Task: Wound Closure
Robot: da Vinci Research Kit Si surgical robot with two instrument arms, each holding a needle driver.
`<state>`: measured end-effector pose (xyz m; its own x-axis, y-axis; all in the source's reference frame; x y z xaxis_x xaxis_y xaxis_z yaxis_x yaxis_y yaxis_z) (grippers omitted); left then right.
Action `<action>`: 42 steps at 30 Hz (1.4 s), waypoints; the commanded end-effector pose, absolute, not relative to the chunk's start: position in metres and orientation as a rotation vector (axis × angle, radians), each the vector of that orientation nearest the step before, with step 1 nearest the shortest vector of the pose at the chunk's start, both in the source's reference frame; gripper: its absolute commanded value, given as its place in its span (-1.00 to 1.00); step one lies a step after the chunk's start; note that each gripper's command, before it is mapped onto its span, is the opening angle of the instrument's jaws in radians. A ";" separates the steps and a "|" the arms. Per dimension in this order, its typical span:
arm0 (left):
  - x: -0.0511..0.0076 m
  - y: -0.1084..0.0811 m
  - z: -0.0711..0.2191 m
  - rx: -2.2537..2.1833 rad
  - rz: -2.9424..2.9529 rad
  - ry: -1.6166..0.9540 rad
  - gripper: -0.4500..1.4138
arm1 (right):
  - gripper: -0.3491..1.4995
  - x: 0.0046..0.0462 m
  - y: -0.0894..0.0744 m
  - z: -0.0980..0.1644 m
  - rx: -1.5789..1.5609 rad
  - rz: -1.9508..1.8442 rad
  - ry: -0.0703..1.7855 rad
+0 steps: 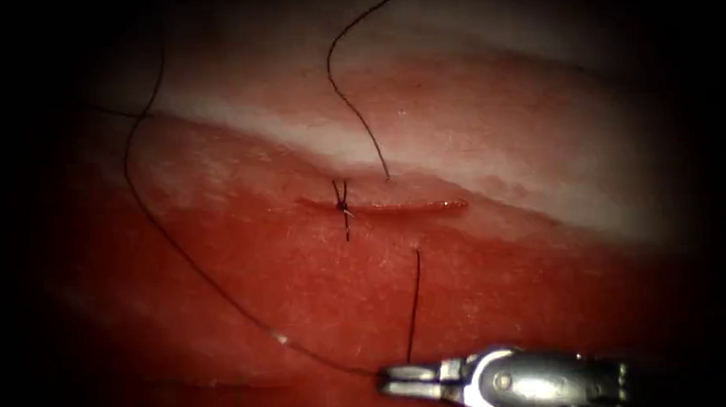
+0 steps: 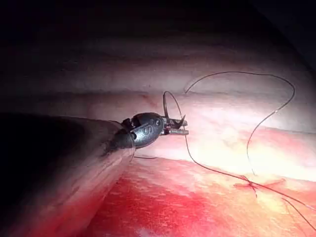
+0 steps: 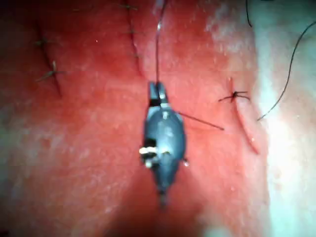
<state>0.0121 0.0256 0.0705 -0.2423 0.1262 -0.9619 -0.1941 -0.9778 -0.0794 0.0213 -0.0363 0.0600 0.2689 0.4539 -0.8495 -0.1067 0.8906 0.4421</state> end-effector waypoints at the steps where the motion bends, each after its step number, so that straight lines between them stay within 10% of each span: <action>1: 0.0118 0.026 0.071 -1.796 2.327 0.085 -1.00 | -0.67 0.0220 -0.036 0.060 0.315 0.402 1.269; 3: 0.0119 0.026 0.071 -1.795 2.330 0.082 -1.00 | 0.27 0.0216 -0.036 0.061 0.287 0.434 1.313; 6: 0.0120 0.026 0.071 -1.796 2.330 0.082 -1.00 | 0.86 0.0211 -0.034 0.062 0.263 0.475 1.340; 29: 0.0133 0.027 0.071 -1.797 2.333 0.074 -1.00 | 0.89 0.0132 -0.030 0.068 0.135 0.230 1.286; 42: 0.0131 0.026 0.071 -1.791 2.330 0.072 -1.00 | 0.87 0.0173 -0.028 0.073 0.110 0.295 1.279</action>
<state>0.0133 0.0259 0.0709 -0.2454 0.1324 -0.9603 -0.1896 -0.9781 -0.0864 0.0163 -0.0279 0.0727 0.2588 0.2784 -0.9249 -0.1575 0.9569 0.2440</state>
